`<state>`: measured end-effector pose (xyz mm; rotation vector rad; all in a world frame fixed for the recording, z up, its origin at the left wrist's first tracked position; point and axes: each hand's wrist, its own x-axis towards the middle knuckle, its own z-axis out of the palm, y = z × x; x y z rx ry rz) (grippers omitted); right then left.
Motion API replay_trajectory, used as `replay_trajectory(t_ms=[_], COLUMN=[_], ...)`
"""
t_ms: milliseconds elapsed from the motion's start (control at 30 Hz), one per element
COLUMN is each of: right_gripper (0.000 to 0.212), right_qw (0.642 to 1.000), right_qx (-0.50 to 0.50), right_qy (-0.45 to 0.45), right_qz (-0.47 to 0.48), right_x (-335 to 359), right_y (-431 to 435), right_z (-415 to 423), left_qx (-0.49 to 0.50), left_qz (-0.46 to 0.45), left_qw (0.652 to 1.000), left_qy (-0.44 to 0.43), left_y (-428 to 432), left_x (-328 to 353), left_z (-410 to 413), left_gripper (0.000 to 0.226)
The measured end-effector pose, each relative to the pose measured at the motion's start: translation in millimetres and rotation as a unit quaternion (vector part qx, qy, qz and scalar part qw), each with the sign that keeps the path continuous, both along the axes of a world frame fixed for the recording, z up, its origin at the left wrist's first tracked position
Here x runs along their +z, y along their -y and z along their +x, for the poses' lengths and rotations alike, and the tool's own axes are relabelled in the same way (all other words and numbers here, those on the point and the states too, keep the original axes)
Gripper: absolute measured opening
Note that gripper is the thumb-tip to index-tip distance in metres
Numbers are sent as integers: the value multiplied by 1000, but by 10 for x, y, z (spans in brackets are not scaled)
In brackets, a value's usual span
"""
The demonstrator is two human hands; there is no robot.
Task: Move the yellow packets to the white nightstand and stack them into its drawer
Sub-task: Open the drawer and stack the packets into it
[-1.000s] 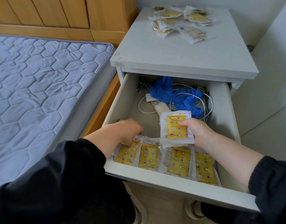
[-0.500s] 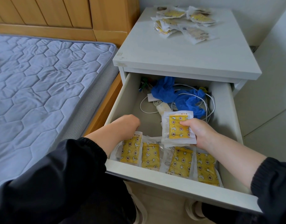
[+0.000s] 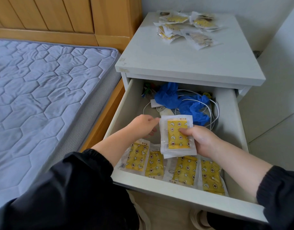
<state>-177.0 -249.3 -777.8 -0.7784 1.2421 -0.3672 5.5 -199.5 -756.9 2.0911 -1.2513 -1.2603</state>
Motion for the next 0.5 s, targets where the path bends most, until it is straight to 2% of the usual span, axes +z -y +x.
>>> replay_trajectory(t_ms=[67, 133, 233, 333, 500], right_gripper=[24, 24, 25, 21, 21], right_qw=[999, 997, 995, 983, 967], right_qx=[22, 48, 75, 106, 199], right_qy=[34, 48, 4, -69, -129], right_qz=[-15, -30, -70, -135, -96], right_x=[42, 55, 40, 13, -79], right_y=[-42, -65, -65, -57, -140], right_z=[12, 18, 21, 17, 52], left_qx=[82, 82, 67, 31, -111], left_qz=[43, 40, 20, 29, 78], left_qw=[985, 982, 990, 993, 990], left_qy=[-144, -166, -124, -107, 32], left_y=[29, 53, 74, 64, 30], left_x=[28, 12, -21, -37, -157], left_z=[-79, -94, -60, -19, 71], left_gripper=[37, 35, 41, 30, 23])
